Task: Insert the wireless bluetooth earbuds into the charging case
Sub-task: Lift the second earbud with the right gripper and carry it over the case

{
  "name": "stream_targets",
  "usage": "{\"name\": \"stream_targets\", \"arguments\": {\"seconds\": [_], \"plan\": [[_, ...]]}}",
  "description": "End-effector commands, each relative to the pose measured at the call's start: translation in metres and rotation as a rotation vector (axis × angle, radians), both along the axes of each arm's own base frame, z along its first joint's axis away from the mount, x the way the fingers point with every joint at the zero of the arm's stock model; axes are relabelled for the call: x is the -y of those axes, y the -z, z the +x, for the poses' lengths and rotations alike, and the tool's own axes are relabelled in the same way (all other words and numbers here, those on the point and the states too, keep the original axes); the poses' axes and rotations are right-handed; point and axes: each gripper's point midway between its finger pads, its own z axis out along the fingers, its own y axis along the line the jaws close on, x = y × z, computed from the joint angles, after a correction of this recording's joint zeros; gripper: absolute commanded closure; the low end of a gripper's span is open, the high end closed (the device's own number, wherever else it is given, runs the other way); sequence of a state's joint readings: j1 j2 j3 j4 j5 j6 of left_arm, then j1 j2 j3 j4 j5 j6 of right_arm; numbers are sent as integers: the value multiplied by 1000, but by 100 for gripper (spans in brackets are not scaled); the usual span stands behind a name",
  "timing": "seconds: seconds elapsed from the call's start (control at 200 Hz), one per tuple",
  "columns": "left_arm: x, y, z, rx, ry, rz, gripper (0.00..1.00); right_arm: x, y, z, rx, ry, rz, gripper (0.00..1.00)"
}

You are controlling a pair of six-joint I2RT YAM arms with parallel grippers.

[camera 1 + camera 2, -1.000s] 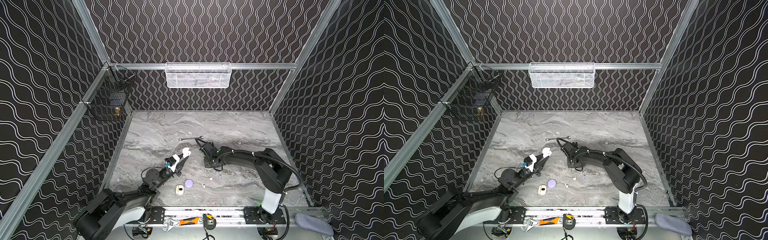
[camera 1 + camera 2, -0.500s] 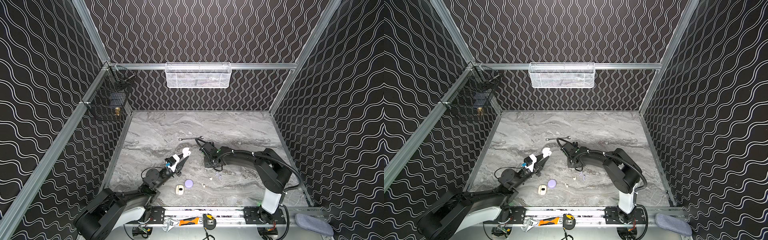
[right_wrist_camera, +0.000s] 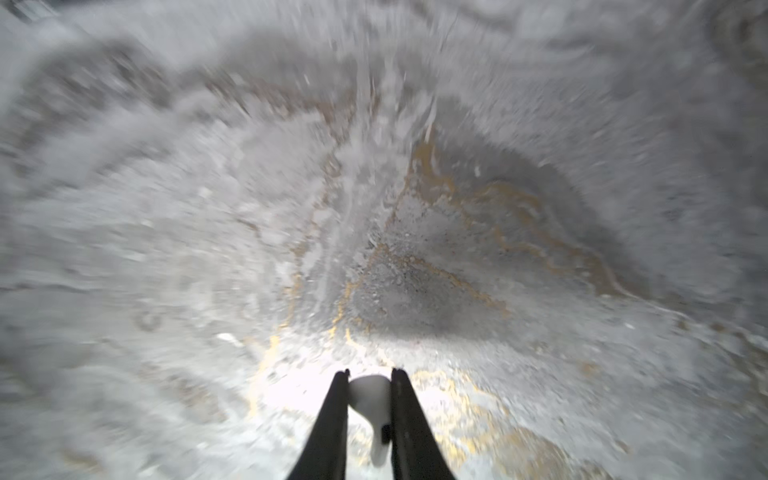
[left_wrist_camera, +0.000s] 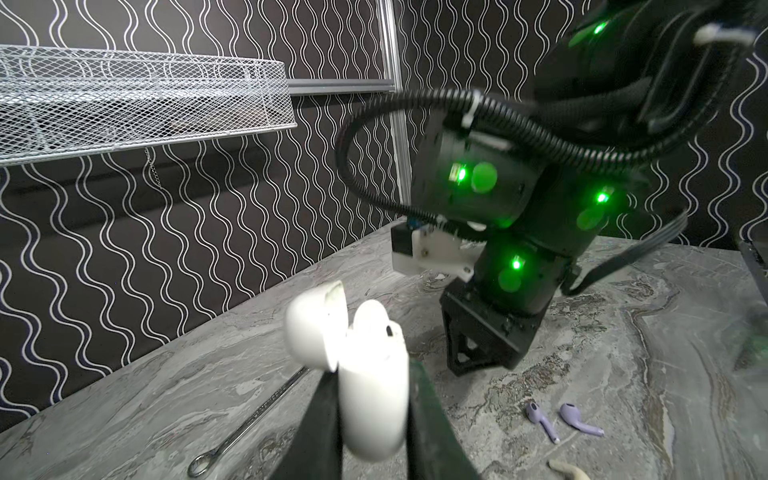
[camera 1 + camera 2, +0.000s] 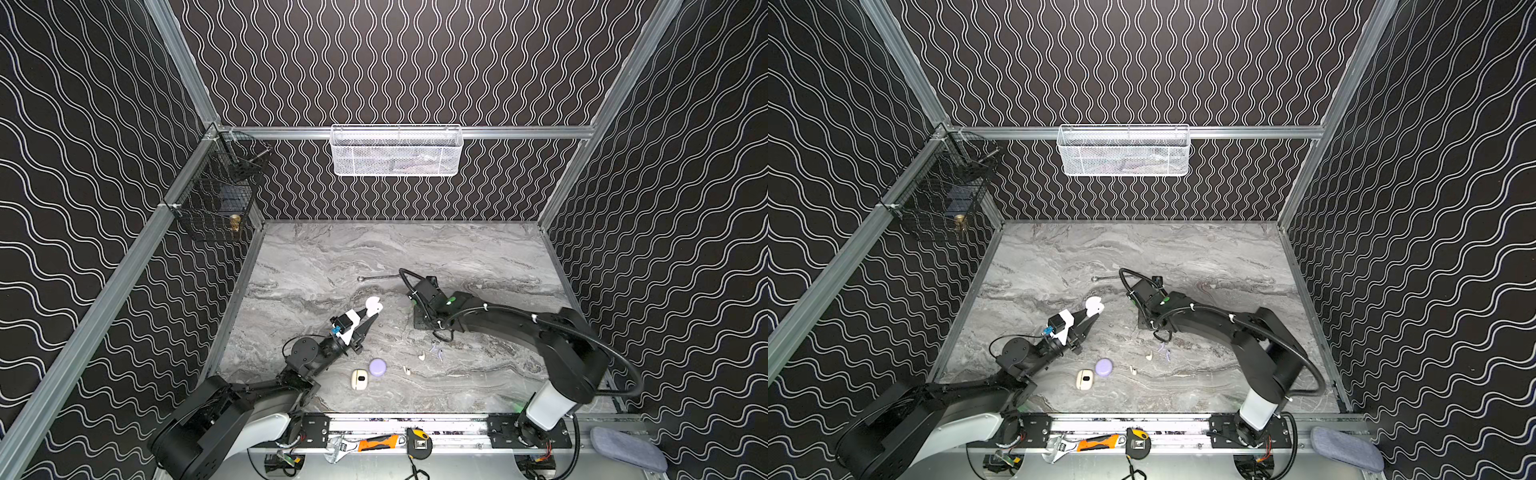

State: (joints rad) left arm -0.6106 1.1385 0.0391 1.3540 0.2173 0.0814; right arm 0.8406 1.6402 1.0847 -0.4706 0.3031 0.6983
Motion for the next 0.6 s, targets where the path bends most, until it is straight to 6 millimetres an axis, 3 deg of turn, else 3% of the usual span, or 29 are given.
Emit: {"name": "stream_targets", "arguments": {"seconds": [0.0, 0.11, 0.255, 0.325, 0.435, 0.596], "plan": [[0, -12, -4, 39, 18, -34, 100, 3, -41, 1, 95, 58, 38, 84], [0, -13, -6, 45, 25, -41, 100, -9, -96, -10, 212, 53, 133, 85], [0, -16, -10, 71, 36, -52, 100, -47, -170, -41, 373, -20, 326, 85], [1, -17, -13, 84, 48, -55, 100, -66, -197, -57, 424, -56, 416, 85], [3, -17, -15, 92, 66, -51, 100, -90, -221, -76, 467, -105, 520, 86], [2, -20, -18, 104, 72, -55, 100, -110, -224, -88, 482, -130, 610, 86]]}}
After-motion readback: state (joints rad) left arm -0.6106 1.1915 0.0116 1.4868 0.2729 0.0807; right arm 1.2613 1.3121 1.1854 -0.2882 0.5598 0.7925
